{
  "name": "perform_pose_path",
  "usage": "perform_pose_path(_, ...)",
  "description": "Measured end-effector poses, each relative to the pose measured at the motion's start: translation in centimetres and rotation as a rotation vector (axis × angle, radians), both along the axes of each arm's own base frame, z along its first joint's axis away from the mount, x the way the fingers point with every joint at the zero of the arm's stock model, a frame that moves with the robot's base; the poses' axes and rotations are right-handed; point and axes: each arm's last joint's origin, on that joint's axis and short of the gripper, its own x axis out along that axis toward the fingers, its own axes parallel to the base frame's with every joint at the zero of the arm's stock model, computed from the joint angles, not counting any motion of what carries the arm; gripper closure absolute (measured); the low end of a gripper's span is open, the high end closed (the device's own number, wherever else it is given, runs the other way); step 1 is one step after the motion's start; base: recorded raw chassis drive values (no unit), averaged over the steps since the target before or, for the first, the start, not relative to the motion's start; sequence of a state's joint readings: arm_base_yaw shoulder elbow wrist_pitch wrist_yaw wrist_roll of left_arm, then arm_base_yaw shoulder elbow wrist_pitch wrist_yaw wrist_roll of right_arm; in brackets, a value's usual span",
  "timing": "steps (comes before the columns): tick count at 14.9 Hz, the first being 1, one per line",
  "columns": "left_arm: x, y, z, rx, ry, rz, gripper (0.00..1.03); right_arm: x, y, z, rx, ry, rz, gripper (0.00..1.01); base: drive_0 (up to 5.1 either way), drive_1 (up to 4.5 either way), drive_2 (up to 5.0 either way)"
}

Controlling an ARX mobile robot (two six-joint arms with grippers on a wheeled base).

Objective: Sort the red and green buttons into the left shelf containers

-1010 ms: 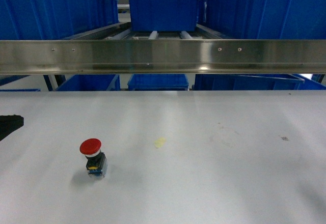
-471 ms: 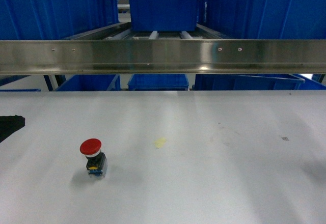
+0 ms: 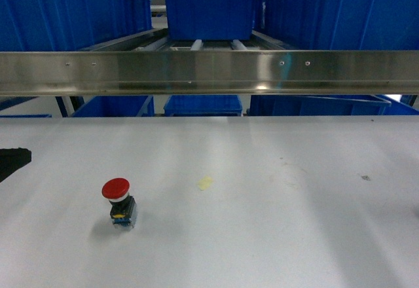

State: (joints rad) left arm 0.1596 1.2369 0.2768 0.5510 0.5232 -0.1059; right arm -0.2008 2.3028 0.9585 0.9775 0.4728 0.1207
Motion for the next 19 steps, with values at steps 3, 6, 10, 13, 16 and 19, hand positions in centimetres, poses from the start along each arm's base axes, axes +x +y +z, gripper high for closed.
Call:
perform_pose_path(3, 0.0, 0.0, 0.0, 0.000, 0.000, 0.000, 0.05, -0.1, 0.9, -0.3, 0.023, 0.006, 0.043, 0.03, 0.0, 0.00, 0.0)
perform_pose_path(6, 0.0, 0.0, 0.0, 0.000, 0.001, 0.000, 0.05, -0.2, 0.8, -0.7, 0.029, 0.013, 0.047, 0.03, 0.0, 0.00, 0.0)
perform_pose_path(10, 0.0, 0.0, 0.0, 0.000, 0.001, 0.000, 0.05, -0.6, -0.7, -1.7, 0.035, 0.037, 0.009, 0.03, 0.0, 0.00, 0.0)
perform_pose_path(13, 0.0, 0.0, 0.0, 0.000, 0.001, 0.000, 0.05, -0.8, -0.8, -1.9, 0.047, 0.045, 0.024, 0.03, 0.0, 0.00, 0.0)
perform_pose_path(16, 0.0, 0.0, 0.0, 0.000, 0.001, 0.000, 0.05, -1.1, -0.6, -2.1, 0.054, 0.056, 0.034, 0.03, 0.0, 0.00, 0.0)
perform_pose_path(19, 0.0, 0.0, 0.0, 0.000, 0.000, 0.000, 0.05, -1.3, -0.4, -2.3, 0.057, 0.068, 0.040, 0.03, 0.0, 0.00, 0.0)
